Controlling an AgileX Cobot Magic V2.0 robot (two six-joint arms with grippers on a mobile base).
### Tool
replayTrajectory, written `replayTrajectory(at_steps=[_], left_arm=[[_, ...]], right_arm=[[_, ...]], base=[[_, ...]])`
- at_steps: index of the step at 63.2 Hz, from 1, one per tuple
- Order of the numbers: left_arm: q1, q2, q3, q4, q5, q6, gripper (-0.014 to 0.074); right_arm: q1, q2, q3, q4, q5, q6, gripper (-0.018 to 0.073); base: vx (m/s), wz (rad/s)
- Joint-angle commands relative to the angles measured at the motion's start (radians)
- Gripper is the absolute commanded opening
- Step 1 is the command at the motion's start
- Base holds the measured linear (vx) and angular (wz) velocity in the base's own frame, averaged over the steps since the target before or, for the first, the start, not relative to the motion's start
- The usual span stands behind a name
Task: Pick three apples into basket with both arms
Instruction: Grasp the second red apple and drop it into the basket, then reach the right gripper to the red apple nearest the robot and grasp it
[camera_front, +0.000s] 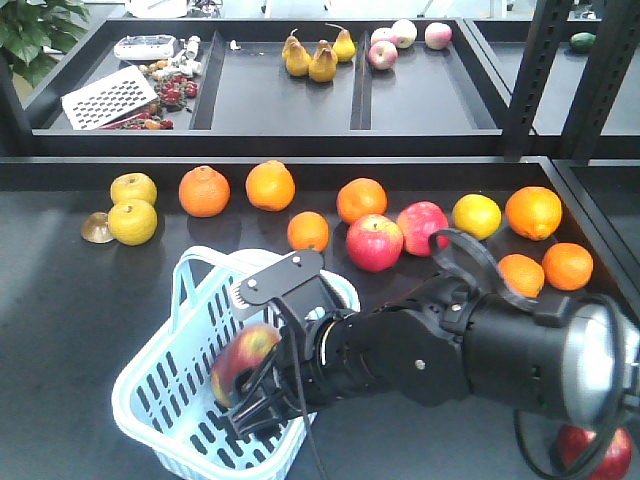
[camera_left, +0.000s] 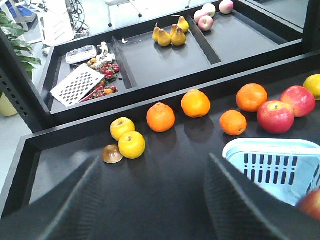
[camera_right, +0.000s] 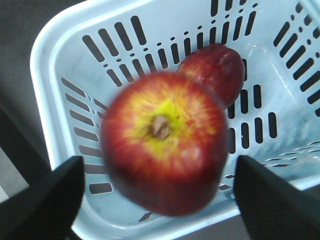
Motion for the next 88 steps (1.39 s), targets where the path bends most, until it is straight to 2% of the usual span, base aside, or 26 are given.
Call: replayTrajectory(at_steps=[1, 5, 16, 26, 40, 52, 69, 78, 88], left_arm=[[0.002, 0.005, -0.020, 0.012, -0.059, -0.008, 0.0428], [0.002, 0.005, -0.020, 0.012, -0.059, -0.008, 0.0428], [0.002, 0.005, -0.020, 0.012, -0.059, -0.008, 0.0428], [0.002, 0.005, -0.020, 0.012, -0.059, -0.008, 0.0428], [0.002, 0.005, -0.020, 0.012, -0.059, -0.008, 0.0428], [0.002, 0.005, -0.020, 0.012, -0.059, -0.008, 0.0428], [0.002, 0.005, -0.020, 0.012, -0.059, -0.008, 0.0428], [0.002, 0.005, -0.020, 0.012, -0.059, -0.008, 0.0428], [0.002, 0.005, -0.020, 0.012, -0.059, -0.008, 0.0428]], right_arm=[[0.000, -0.038, -0.028, 0.010, -0.063, -0.012, 0.0700], [0.000, -0.038, -0.028, 0.010, -0.061, -0.012, 0.0727], [-0.004, -0.068, -0.028, 0.006, 0.028, 0.004, 0.0718], [-0.063, -0.149, -0.028, -0.020, 0.163, 0.006, 0.0695], [-0.294, -0.264, -0.025, -0.099, 0.369, 0.006, 0.0655], [-0.539, -0.285, -0.024, -0.195, 0.485, 0.007, 0.0649], [-0.833, -0.285, 0.156, -0.218, 0.440, 0.007, 0.0645], [-0.934, -0.285, 0.217, -0.195, 0.384, -0.001, 0.0645], [-0.957, -0.255, 0.219, -0.207, 0.355, -0.012, 0.0645]], base=[[0.00, 0.00], [0.00, 0.00], [0.00, 0.00], [0.00, 0.00], [0.00, 0.00], [0.00, 0.00], [0.00, 0.00], [0.00, 0.00], [0.00, 0.00]])
